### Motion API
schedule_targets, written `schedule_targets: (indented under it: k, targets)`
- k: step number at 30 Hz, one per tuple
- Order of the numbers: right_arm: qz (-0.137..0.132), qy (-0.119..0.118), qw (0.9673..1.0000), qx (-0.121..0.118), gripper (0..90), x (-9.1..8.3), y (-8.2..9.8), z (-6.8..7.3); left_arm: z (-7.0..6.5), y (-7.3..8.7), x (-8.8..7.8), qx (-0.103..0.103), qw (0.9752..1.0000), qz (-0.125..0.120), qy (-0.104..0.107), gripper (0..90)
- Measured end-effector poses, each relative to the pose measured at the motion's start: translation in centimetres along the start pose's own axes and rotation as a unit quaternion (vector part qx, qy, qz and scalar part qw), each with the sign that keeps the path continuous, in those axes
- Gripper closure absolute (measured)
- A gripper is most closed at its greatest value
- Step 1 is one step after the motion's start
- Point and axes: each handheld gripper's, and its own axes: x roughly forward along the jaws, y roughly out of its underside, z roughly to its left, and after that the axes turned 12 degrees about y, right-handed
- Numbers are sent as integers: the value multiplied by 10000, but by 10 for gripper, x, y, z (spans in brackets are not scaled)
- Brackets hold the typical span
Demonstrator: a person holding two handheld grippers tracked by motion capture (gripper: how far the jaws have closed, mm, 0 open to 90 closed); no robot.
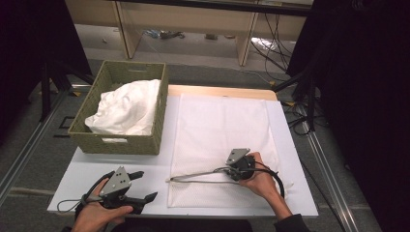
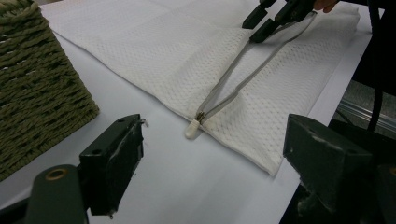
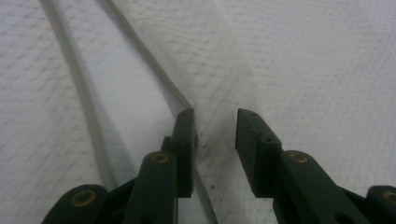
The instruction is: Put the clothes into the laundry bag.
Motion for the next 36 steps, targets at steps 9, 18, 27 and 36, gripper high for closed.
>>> schedule_targets:
  k: [9,18,27,36]
  targets:
    - [-4,-158,9986,501,640,7,-1,-10,2,1,4,57,9997,240,6,203]
    - [57,-308,9980,555,865,10,-3,-14,3,-3,5,-85,9999,48,53,203]
    - [-225,175,9987,433,886,-8,-16,-19,21,-26,-16,-381,9980,-294,-417,212]
    - [-541,372,9975,272,887,-26,-30,-24,58,-64,-36,-426,9937,-233,-1014,211]
